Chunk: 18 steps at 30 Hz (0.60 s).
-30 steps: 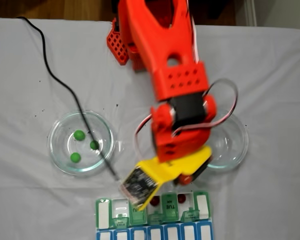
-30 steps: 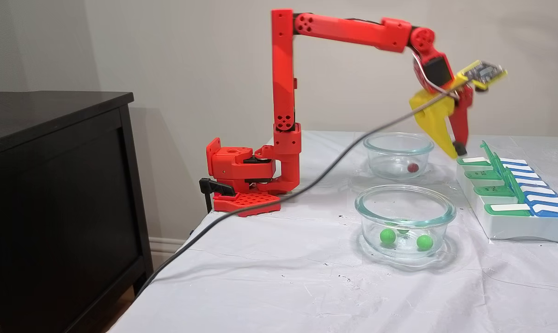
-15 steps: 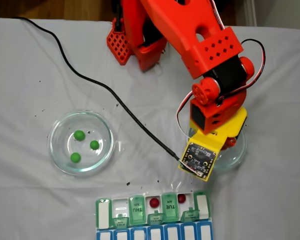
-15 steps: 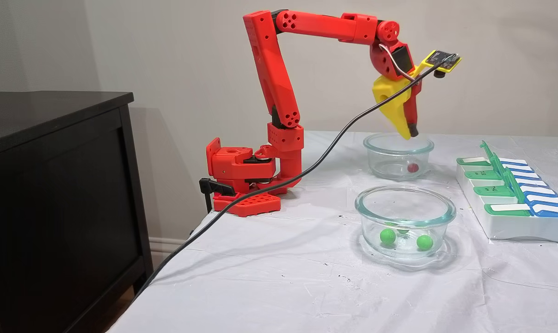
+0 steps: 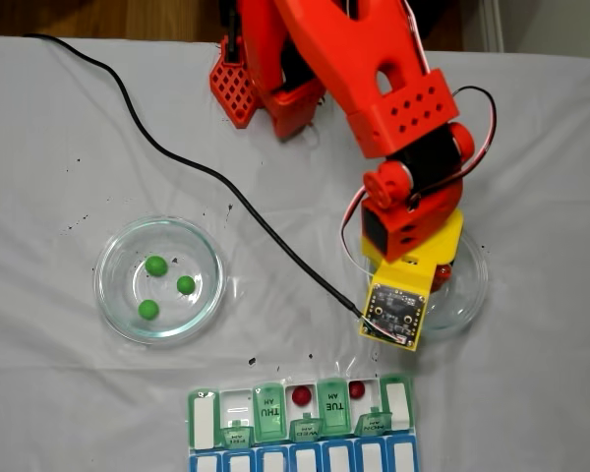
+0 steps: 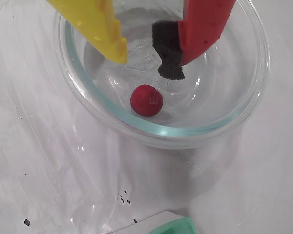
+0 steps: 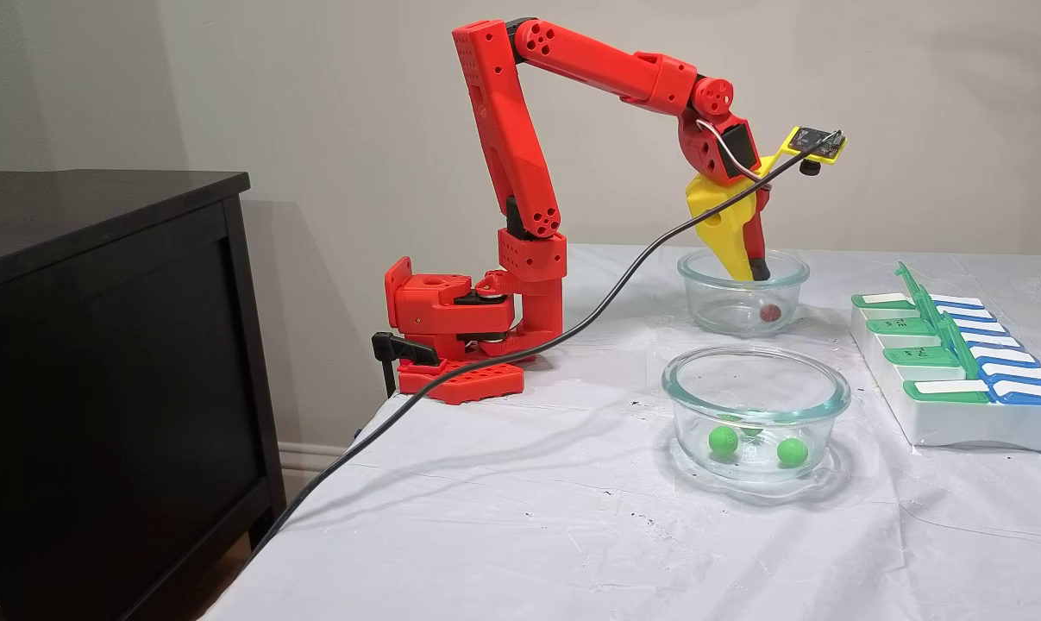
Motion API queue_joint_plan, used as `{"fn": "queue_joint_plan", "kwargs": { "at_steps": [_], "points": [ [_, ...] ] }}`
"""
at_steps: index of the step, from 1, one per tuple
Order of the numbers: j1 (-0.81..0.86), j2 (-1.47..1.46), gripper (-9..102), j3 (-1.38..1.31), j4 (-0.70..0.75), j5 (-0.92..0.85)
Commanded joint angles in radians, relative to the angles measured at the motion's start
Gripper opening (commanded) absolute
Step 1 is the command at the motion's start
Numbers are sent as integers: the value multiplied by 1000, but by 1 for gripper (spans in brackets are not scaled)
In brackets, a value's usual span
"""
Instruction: Sort medicines into box.
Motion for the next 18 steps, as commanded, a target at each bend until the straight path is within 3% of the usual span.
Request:
{"fn": "queue_joint_plan", "kwargs": {
  "at_steps": [1,18],
  "points": [
    [-5,6,13,-12,-44,-14],
    [40,-54,19,80,-236,-135]
  ]
}}
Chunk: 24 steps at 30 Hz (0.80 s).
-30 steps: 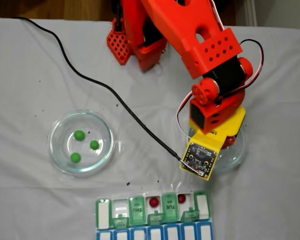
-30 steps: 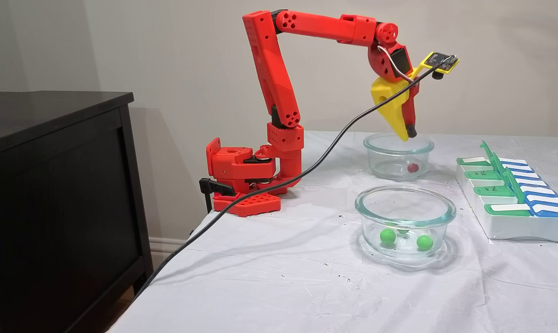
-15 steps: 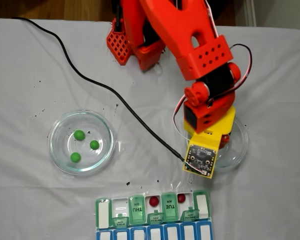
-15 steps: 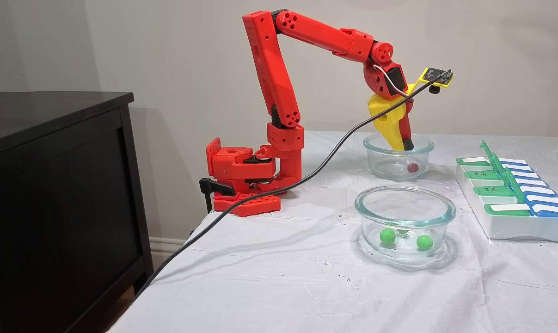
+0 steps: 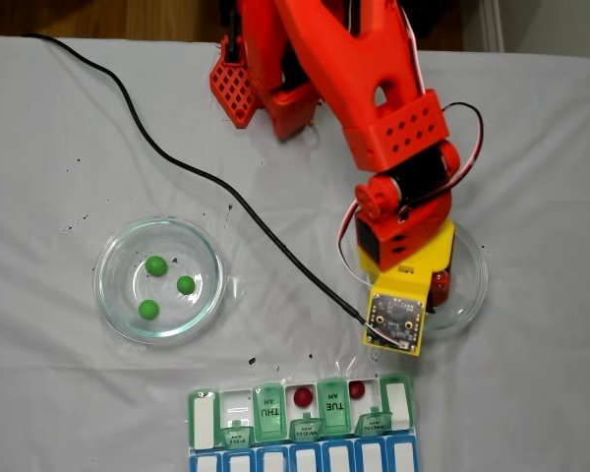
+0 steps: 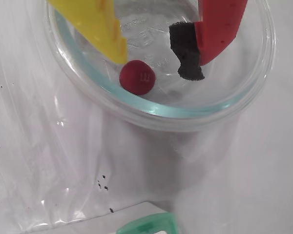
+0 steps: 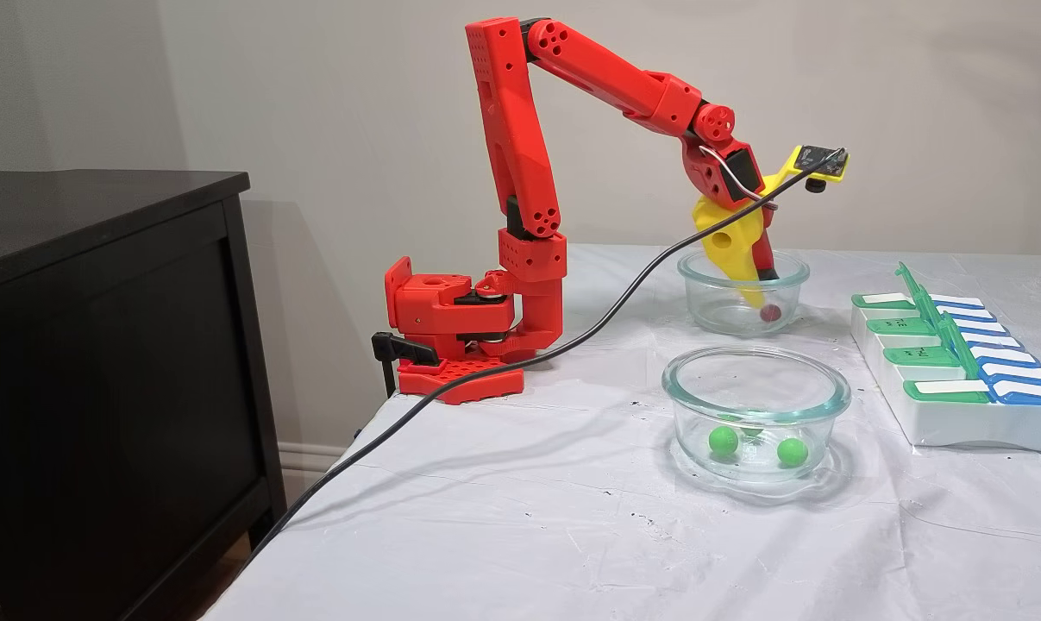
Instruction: Sort medicines into box.
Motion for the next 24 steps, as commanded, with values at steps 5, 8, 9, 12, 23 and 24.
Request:
{"fn": "queue_joint_plan", "kwargs": {
  "at_steps": [5,8,9,12,23,24],
  "points": [
    [28,23,19,5,-52,-124],
    [38,17,19,2,-55,-166],
    [43,15,19,-2,-55,-176],
    [54,9,20,-17,-29,-213],
    [38,28,21,-100,124,-12],
    [38,20,21,-106,130,-3]
  ]
}}
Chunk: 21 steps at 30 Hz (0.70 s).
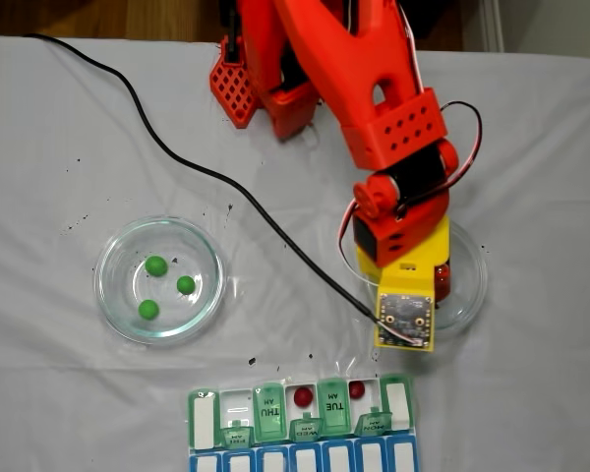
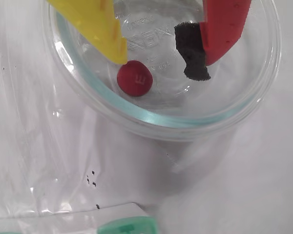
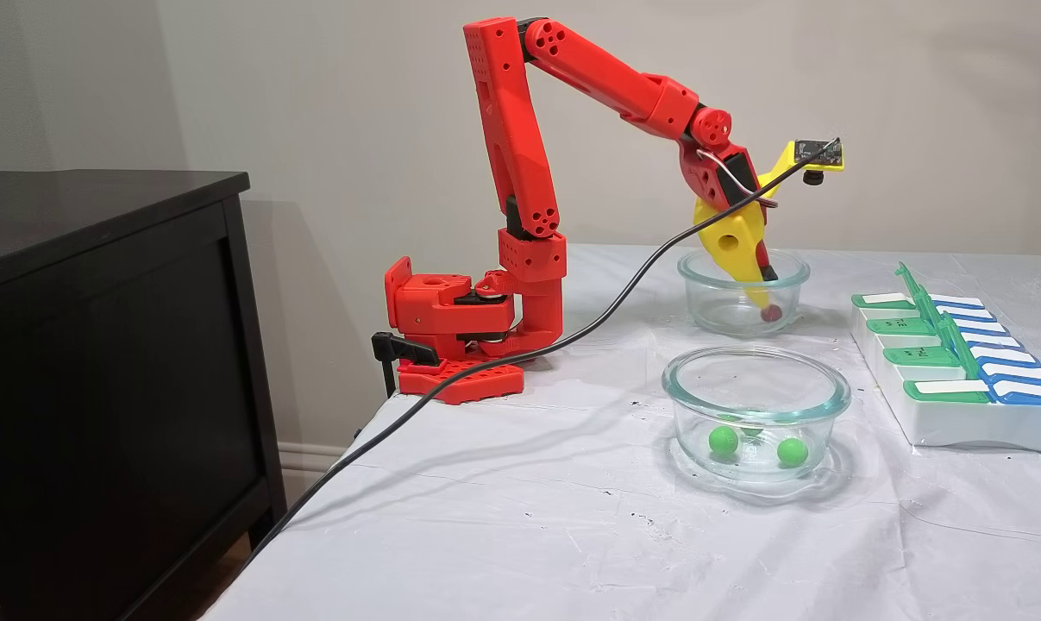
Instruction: Sort medicines into box.
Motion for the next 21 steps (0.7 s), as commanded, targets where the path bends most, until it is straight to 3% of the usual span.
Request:
{"fn": "queue_joint_plan", "kwargs": {
  "at_steps": [1,6,16,21],
  "points": [
    [3,6,23,-86,43,67],
    [21,-60,22,-146,120,98],
    [83,-63,22,-184,126,-52],
    [81,-67,23,-207,173,-43]
  ]
}}
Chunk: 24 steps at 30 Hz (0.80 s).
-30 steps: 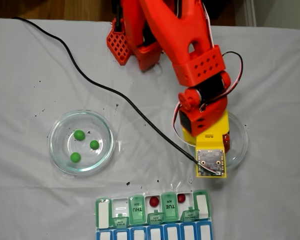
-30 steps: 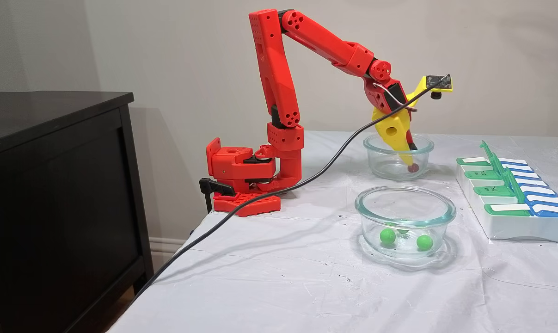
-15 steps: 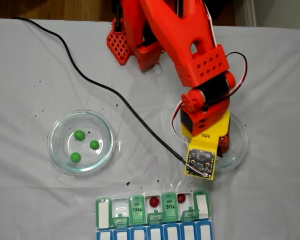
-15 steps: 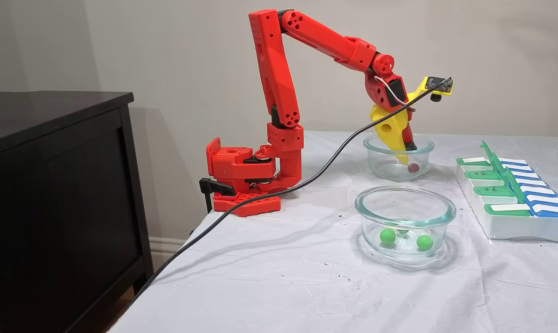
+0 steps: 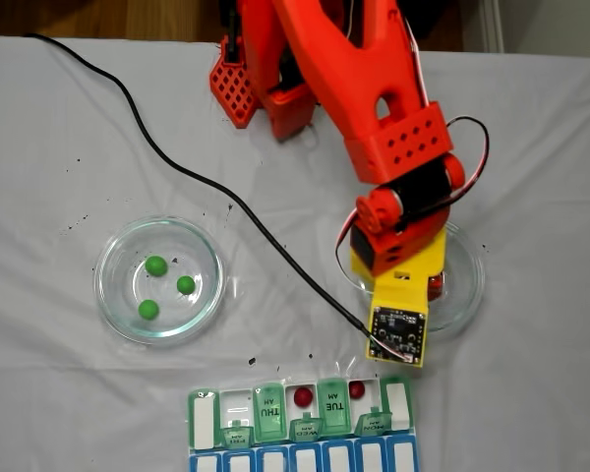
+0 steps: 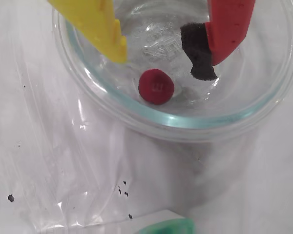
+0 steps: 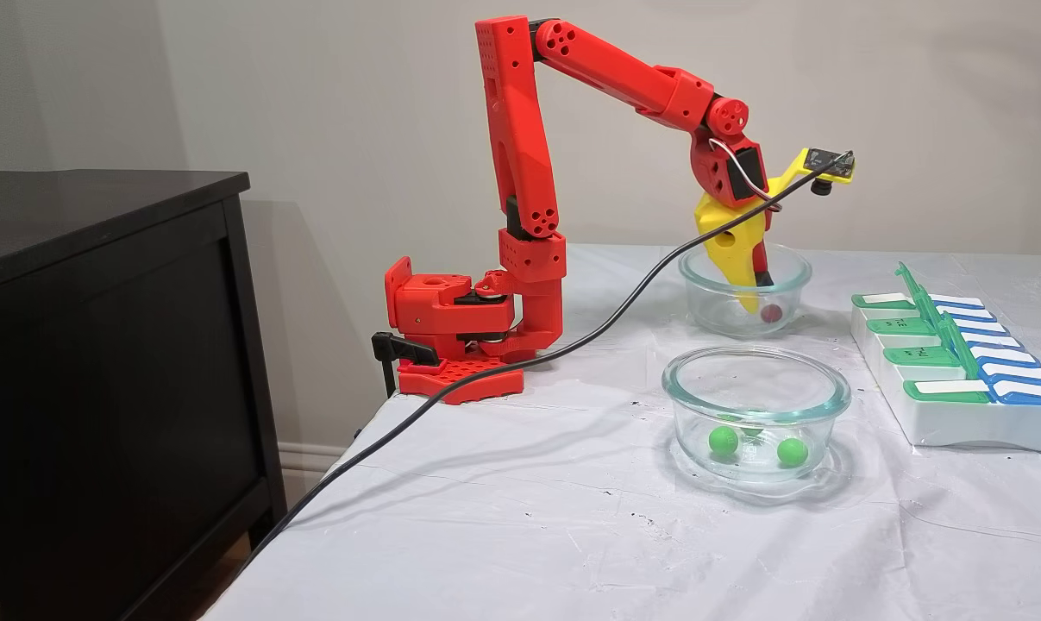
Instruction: Sort medicines into box.
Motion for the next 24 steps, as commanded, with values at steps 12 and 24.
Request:
{"fn": "queue_joint_plan", "kwargs": {
  "at_steps": [12,24],
  "points": [
    [21,-38,23,-54,-25,0],
    [75,-92,21,-32,-127,-69]
  ]
}}
